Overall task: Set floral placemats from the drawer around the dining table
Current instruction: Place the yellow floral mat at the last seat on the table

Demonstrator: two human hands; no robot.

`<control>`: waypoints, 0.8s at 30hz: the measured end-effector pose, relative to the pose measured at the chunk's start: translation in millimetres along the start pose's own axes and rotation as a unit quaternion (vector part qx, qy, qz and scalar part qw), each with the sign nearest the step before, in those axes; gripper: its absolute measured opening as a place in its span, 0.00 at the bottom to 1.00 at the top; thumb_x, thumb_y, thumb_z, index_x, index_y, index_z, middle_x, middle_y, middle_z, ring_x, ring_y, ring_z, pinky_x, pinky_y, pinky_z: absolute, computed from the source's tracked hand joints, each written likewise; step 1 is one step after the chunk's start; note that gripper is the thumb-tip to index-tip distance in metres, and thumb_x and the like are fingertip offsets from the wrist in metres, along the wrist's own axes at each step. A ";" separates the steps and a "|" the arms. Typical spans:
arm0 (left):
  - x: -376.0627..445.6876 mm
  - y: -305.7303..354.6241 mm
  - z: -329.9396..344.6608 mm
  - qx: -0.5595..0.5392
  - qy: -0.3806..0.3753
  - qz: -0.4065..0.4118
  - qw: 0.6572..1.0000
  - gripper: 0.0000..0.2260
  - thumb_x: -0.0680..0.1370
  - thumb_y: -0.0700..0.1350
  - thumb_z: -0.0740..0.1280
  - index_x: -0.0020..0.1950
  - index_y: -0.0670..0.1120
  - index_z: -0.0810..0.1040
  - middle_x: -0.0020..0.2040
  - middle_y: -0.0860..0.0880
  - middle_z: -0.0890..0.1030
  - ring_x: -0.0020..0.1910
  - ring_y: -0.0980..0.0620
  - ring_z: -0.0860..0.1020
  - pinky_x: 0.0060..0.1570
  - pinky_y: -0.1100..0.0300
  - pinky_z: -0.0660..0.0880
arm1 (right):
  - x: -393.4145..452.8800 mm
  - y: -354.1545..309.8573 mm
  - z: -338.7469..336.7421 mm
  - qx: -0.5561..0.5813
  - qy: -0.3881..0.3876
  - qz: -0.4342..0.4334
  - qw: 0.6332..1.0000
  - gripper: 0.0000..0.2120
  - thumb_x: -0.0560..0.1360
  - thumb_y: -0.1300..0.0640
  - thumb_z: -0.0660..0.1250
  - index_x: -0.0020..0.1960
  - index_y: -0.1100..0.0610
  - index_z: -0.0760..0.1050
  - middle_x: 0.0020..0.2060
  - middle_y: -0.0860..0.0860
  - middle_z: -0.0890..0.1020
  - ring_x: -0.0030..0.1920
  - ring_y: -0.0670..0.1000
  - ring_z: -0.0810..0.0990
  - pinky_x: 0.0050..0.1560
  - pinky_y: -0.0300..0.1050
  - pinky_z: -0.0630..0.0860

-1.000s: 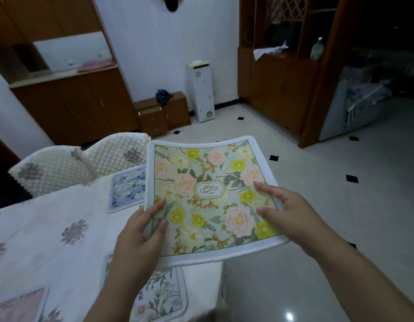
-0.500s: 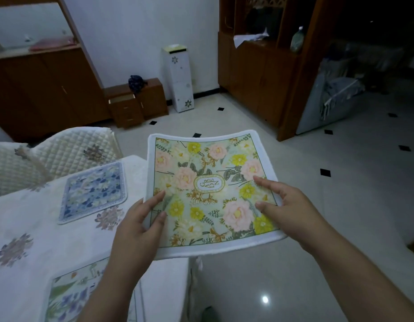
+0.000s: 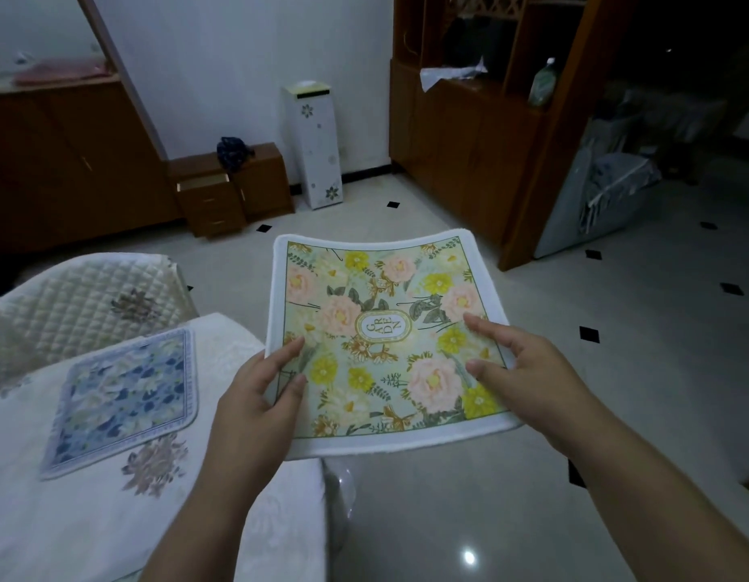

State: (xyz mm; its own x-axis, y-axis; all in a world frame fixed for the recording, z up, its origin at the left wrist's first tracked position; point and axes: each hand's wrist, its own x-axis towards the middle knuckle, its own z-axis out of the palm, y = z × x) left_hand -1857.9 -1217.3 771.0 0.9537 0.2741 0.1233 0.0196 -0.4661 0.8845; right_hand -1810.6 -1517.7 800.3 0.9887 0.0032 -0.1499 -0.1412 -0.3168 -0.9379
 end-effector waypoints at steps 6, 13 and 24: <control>37.7 5.4 33.5 0.024 0.008 -0.023 0.999 0.17 0.80 0.45 0.69 0.66 0.62 0.79 0.61 0.65 0.77 0.60 0.68 0.74 0.59 0.61 0.74 | 63.7 14.1 -16.2 -0.003 -0.022 -0.006 1.000 0.25 0.76 0.62 0.72 0.66 0.39 0.77 0.59 0.37 0.79 0.52 0.41 0.83 0.50 0.42 0.83; 86.3 33.3 86.1 0.076 0.060 -0.035 0.995 0.17 0.80 0.45 0.68 0.68 0.61 0.78 0.59 0.66 0.76 0.59 0.62 0.76 0.61 0.53 0.76 | 163.9 18.8 -52.1 -0.019 -0.083 -0.037 0.996 0.25 0.76 0.61 0.72 0.67 0.39 0.77 0.60 0.41 0.80 0.51 0.43 0.83 0.47 0.38 0.83; 144.5 60.9 143.5 0.073 0.147 -0.080 0.983 0.17 0.81 0.47 0.68 0.68 0.62 0.78 0.59 0.66 0.76 0.59 0.61 0.76 0.61 0.54 0.76 | 293.4 -6.0 -86.1 -0.026 -0.181 -0.075 0.980 0.24 0.76 0.61 0.73 0.66 0.38 0.78 0.60 0.38 0.80 0.53 0.43 0.83 0.51 0.46 0.84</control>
State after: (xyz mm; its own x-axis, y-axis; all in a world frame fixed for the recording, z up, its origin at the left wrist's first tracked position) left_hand -1675.8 -1326.8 778.1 0.8069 0.5757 0.1320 0.2258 -0.5072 0.8317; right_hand -1515.3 -1596.5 788.8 0.9139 0.3873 -0.1219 0.0163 -0.3351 -0.9420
